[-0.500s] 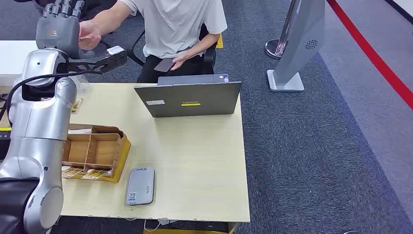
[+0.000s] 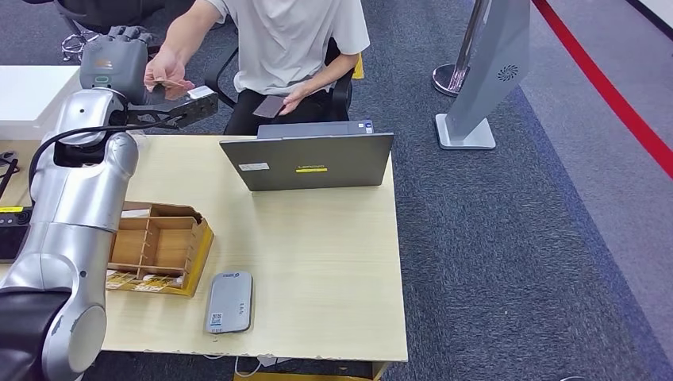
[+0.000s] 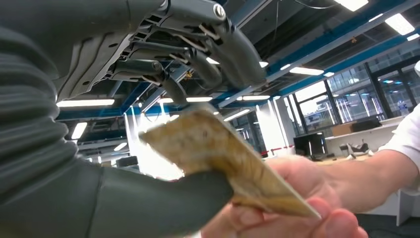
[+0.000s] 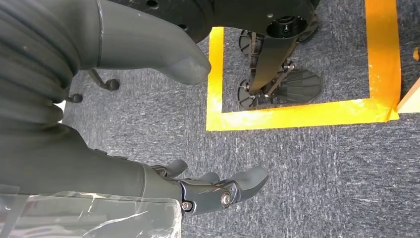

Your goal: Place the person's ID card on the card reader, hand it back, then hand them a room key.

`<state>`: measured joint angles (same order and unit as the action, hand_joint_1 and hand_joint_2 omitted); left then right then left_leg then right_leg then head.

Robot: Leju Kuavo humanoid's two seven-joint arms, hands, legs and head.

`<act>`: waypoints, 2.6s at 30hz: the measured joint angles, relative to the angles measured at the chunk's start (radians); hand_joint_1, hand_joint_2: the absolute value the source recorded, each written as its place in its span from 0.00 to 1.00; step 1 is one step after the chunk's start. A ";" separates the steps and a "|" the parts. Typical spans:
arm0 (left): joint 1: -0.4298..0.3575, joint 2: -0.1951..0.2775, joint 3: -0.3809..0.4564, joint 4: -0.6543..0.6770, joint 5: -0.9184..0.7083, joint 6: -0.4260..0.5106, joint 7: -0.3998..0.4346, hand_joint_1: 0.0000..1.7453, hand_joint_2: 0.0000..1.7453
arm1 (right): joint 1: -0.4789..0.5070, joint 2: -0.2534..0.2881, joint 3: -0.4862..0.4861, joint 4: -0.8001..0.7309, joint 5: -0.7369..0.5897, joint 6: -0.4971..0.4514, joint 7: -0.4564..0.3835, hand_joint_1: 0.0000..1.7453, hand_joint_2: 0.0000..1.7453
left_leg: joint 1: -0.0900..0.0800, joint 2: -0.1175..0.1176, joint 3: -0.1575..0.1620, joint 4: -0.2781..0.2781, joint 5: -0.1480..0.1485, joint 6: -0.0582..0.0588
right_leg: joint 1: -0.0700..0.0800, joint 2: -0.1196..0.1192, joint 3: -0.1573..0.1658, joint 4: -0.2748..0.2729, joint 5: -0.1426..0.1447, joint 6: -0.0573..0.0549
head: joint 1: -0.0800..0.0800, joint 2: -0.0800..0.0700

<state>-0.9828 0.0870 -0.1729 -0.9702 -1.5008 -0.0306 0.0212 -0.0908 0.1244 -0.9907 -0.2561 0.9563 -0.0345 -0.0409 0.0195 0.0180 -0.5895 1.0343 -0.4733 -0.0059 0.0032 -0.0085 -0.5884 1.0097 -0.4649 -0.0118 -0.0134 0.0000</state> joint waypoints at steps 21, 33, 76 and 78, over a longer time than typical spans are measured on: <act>0.121 -0.036 0.000 -0.127 0.055 0.080 -0.071 1.00 1.00 | 0.001 0.002 -0.022 -0.003 0.036 -0.009 0.022 0.00 1.00 | 0.000 0.000 0.000 0.000 0.000 0.000 | 0.000 0.000 0.000 0.000 0.000 0.000 | 0.000 0.000; 0.654 0.027 -0.245 -0.705 0.096 0.173 -0.146 1.00 1.00 | 0.008 0.005 -0.088 -0.010 0.004 -0.005 0.016 0.00 1.00 | -0.001 0.001 0.000 -0.001 -0.005 0.001 | -0.002 0.001 0.000 0.000 -0.004 0.002 | 0.000 0.000; 0.930 0.089 -0.378 -0.705 0.017 0.230 -0.001 1.00 1.00 | 0.005 0.030 -0.197 -0.058 0.057 -0.015 0.042 0.00 1.00 | -0.003 -0.003 0.001 0.000 -0.005 0.004 | -0.003 -0.004 0.003 0.000 -0.005 0.004 | 0.000 0.000; 0.877 0.031 -0.322 -0.724 0.006 0.275 -0.001 1.00 1.00 | 0.005 0.030 -0.195 -0.058 0.084 -0.015 0.041 0.00 1.00 | -0.003 -0.003 0.001 0.000 -0.005 0.004 | -0.003 -0.004 0.003 0.000 -0.004 0.005 | 0.000 0.000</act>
<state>-0.1054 0.1184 -0.4948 -1.6941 -1.4945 0.2444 0.0202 -0.0859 0.1541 -1.1862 -0.3143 1.0407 -0.0491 -0.0001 0.0164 0.0145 -0.5886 1.0348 -0.4781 -0.0016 0.0002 -0.0126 -0.5853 1.0092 -0.4690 -0.0073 -0.0134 0.0000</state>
